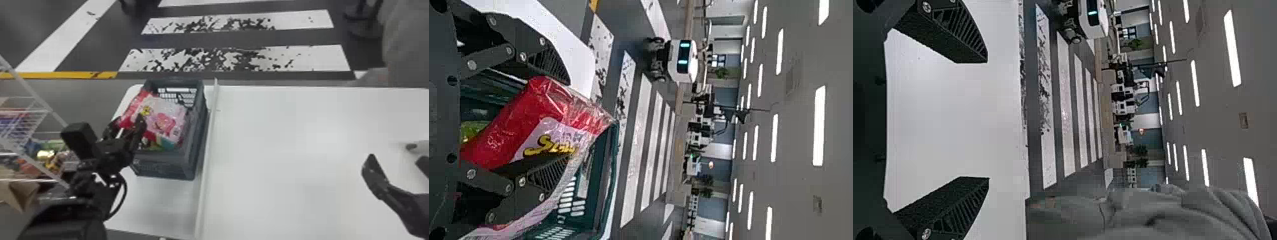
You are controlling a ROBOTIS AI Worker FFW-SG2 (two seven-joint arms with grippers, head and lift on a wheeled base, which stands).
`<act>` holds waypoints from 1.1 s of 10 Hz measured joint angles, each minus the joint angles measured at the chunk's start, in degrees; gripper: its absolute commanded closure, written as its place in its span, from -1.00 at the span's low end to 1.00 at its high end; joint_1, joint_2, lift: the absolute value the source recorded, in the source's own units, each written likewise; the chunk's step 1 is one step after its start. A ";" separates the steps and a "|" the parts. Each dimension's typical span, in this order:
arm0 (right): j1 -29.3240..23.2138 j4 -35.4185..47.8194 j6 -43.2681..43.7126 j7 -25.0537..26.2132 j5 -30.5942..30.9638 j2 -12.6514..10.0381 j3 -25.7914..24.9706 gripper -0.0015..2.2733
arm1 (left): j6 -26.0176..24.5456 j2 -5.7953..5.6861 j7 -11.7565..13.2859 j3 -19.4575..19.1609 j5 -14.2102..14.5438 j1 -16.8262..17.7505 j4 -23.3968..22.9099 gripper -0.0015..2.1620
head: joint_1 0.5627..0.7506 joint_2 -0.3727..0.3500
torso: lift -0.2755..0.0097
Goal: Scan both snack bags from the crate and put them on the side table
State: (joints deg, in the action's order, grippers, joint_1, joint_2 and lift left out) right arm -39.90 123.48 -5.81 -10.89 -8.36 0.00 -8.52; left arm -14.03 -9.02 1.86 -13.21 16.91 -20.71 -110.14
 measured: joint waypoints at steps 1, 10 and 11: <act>0.00 0.00 -0.10 -0.01 0.07 0.00 -0.06 -0.93 | -1.55 -0.02 0.50 0.02 -0.10 0.07 -0.63 0.30 | 0.41 0.40 | 0.32; 0.48 0.09 -0.37 0.00 -0.43 0.00 0.31 -0.93 | -12.12 0.14 0.50 -6.77 5.06 -4.85 -21.58 0.77 | 0.41 0.43 | 0.32; 0.51 0.44 -0.72 0.00 -0.45 0.00 0.34 -0.93 | -12.13 0.14 -0.17 -7.24 6.55 -4.86 -24.07 0.77 | 0.41 0.42 | 0.32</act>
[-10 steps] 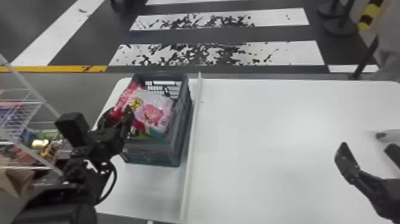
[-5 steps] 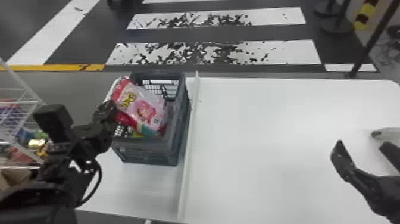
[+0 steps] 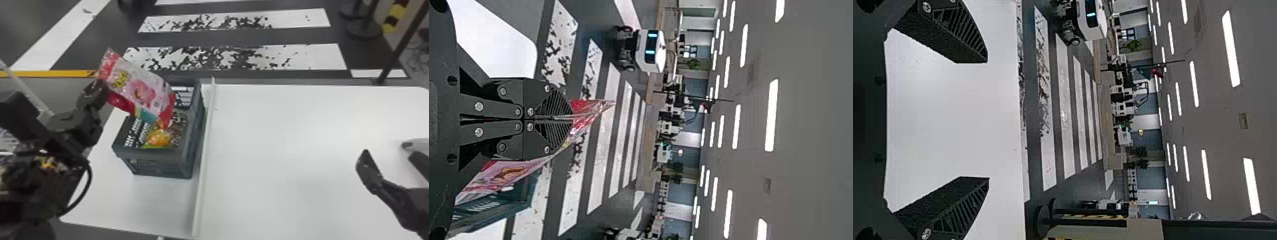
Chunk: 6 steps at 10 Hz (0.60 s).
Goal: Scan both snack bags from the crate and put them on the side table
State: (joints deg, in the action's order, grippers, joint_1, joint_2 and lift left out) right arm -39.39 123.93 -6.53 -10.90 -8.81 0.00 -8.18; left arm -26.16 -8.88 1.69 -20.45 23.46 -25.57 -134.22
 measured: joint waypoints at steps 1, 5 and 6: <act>-0.03 0.32 -0.23 0.00 0.00 0.00 0.01 -0.93 | -0.17 0.00 -0.64 -0.54 2.81 -0.07 -2.90 0.77 | 0.41 0.39 | 0.32; 0.32 0.71 -0.43 0.00 0.17 0.00 0.03 -0.93 | -6.38 1.38 1.97 4.23 12.54 -1.12 -10.22 0.76 | 0.41 0.01 | 0.32; 0.83 0.46 -0.70 0.00 0.21 0.00 0.23 -0.93 | -6.49 1.65 1.81 8.88 11.48 -1.27 -9.38 0.76 | 0.41 -0.05 | 0.32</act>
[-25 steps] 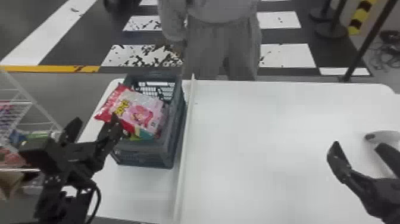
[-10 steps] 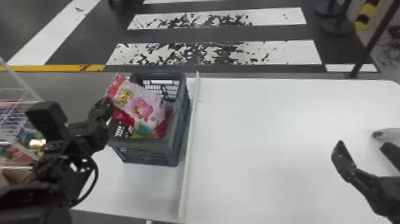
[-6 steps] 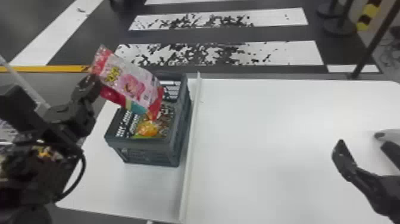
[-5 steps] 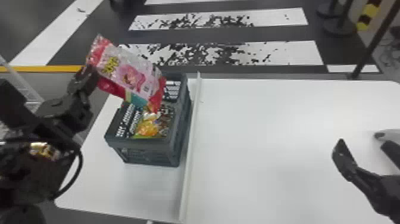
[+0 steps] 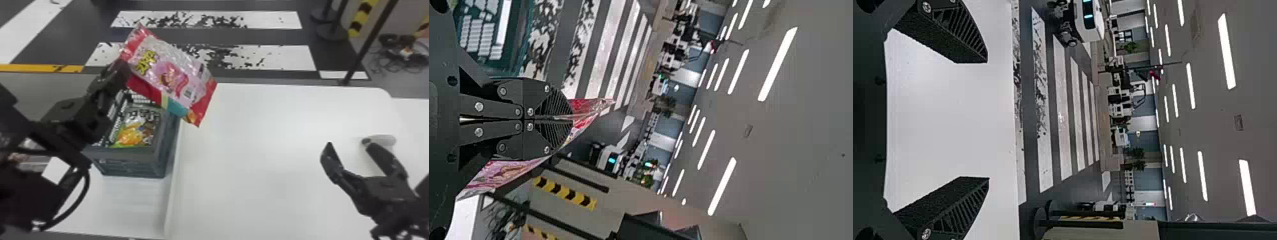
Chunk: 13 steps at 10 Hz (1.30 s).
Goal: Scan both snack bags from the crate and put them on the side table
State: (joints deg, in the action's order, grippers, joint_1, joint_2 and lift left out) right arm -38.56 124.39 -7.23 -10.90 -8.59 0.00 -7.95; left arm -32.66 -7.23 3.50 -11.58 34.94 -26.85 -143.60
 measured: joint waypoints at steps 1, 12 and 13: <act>0.10 -0.10 -0.10 0.00 0.00 0.00 -0.05 -0.92 | 0.13 0.12 -0.24 5.57 -2.74 0.33 2.05 0.76 | 0.41 -0.19 | 0.32; 0.47 -0.11 -1.36 0.00 -0.20 0.00 -0.31 -0.92 | 7.88 0.55 -1.08 33.16 -20.62 12.74 33.00 -0.97 | 0.41 -0.89 | 0.32; 0.54 -0.11 -1.46 0.00 -0.20 0.00 -0.31 -0.92 | 7.97 0.27 -1.75 32.12 -23.12 11.69 30.32 -0.95 | 0.41 -0.83 | 0.32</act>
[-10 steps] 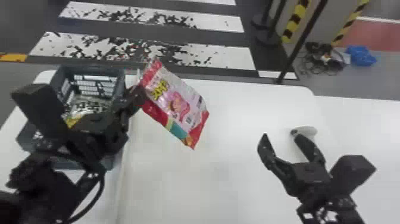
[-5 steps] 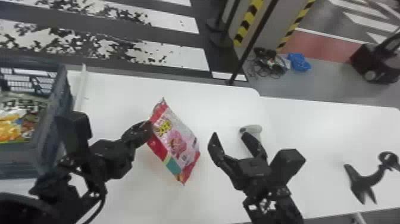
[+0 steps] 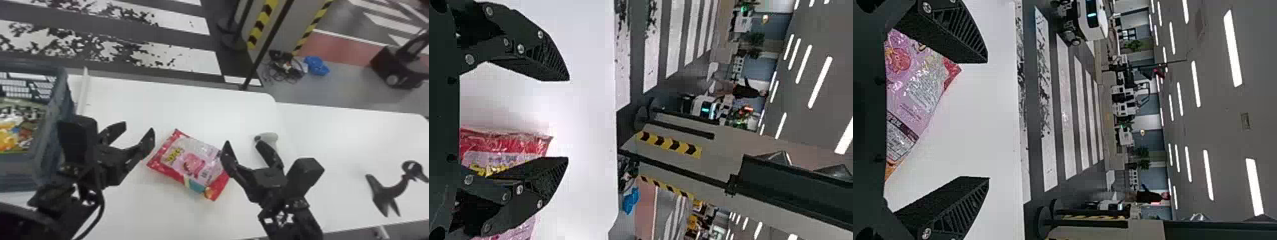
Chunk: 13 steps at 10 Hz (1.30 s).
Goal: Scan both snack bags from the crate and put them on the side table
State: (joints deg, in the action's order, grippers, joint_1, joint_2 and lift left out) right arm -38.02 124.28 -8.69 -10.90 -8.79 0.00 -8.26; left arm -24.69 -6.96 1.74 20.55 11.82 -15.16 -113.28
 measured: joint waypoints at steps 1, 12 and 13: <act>0.08 0.00 -0.05 0.00 0.03 0.00 0.04 -0.92 | 0.72 -0.25 -0.53 -1.45 -3.51 -1.96 -3.65 -0.95 | 0.41 -0.75 | 0.32; 4.73 -1.22 -12.38 -10.51 12.91 0.44 9.99 0.99 | 13.03 -2.44 -1.13 -27.67 -1.95 -19.85 -17.24 -0.92 | 0.41 0.55 | 0.32; 5.45 -1.92 -13.09 -12.05 14.53 0.79 12.05 0.99 | 13.10 -2.40 -1.13 -28.39 -1.43 -20.24 -17.09 -0.92 | 0.41 0.67 | 0.32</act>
State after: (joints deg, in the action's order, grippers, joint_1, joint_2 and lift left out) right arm -32.57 122.36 -21.78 -22.95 5.74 0.79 3.79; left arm -11.59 -9.37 0.61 -7.84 10.39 -35.39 -130.37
